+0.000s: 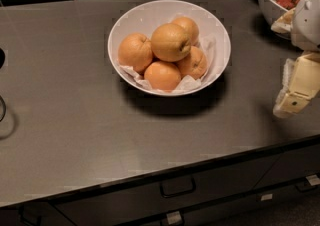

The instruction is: Pick orange from white bowl

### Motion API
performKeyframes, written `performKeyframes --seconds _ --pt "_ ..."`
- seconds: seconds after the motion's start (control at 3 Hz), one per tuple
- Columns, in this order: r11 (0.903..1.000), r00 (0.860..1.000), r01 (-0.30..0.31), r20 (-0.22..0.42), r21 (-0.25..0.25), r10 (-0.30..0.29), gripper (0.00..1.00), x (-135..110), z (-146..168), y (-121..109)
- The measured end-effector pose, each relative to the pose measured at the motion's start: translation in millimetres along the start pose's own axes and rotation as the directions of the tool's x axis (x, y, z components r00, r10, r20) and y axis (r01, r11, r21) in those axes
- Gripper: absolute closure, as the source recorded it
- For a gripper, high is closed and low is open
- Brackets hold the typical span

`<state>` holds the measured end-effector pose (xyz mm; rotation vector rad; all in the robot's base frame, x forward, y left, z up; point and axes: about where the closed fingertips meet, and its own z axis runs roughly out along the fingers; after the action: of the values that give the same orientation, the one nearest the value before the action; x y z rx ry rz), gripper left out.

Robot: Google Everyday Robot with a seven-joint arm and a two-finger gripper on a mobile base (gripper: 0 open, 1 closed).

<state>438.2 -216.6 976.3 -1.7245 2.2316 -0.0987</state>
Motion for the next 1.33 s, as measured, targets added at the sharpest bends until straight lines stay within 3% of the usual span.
performKeyframes --seconds 0.67,1.33 --pt "0.9993 0.999 0.036 0.01 0.009 -0.036 0.0 -14 -1 -4" --pt "0.9893 0.989 0.145 0.027 0.016 -0.146 0.0 -66 7 -19"
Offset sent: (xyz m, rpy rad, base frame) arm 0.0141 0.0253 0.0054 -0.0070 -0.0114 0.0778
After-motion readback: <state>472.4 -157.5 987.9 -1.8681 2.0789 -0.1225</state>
